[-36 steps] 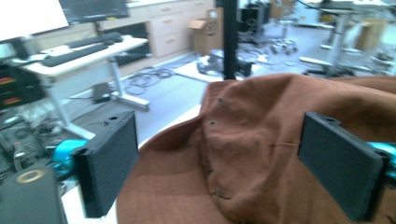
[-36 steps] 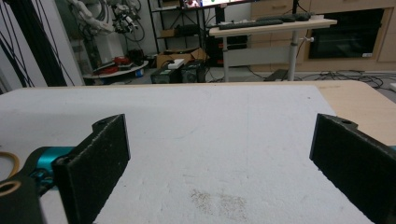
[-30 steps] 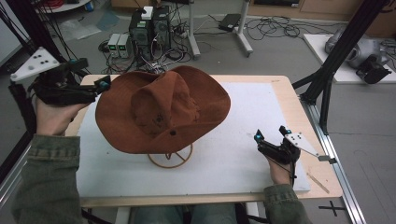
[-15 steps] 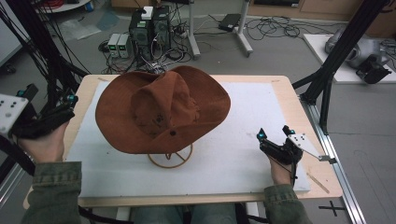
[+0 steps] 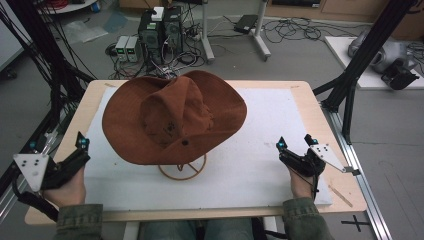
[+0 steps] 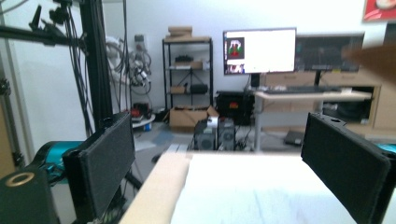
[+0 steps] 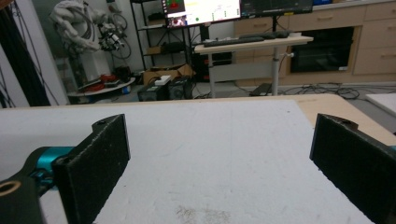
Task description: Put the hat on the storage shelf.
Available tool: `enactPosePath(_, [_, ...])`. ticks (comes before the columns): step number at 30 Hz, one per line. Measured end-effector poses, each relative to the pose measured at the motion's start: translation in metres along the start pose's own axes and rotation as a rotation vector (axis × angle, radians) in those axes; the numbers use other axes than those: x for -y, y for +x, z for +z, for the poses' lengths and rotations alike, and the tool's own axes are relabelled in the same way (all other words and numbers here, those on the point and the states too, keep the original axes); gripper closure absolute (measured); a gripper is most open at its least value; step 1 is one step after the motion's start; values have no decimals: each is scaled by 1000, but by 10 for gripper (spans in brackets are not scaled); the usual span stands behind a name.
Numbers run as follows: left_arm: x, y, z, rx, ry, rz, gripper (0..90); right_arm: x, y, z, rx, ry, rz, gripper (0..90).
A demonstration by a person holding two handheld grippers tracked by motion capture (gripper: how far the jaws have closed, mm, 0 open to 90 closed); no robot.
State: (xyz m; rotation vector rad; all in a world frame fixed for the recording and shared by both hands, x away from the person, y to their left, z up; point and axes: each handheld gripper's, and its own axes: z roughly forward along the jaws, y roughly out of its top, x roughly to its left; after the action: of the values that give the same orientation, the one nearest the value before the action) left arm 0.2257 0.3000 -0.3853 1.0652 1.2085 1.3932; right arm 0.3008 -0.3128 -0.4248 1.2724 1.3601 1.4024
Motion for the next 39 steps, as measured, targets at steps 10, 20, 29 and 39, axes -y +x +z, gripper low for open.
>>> enactPosePath(10, [28,5,-11,-40,55,-9,101,4,-1,-2,83,-23,19,44])
enactPosePath(20, [36,3,-8,-34,75,-11,101,3,2,-5,85,-30,-19,45])
enactPosePath(29, [39,1,-6,-13,105,-18,101,3,7,-6,84,-25,-49,47])
enactPosePath(39, [40,0,-5,-1,110,-24,101,3,6,-7,94,-26,-26,47])
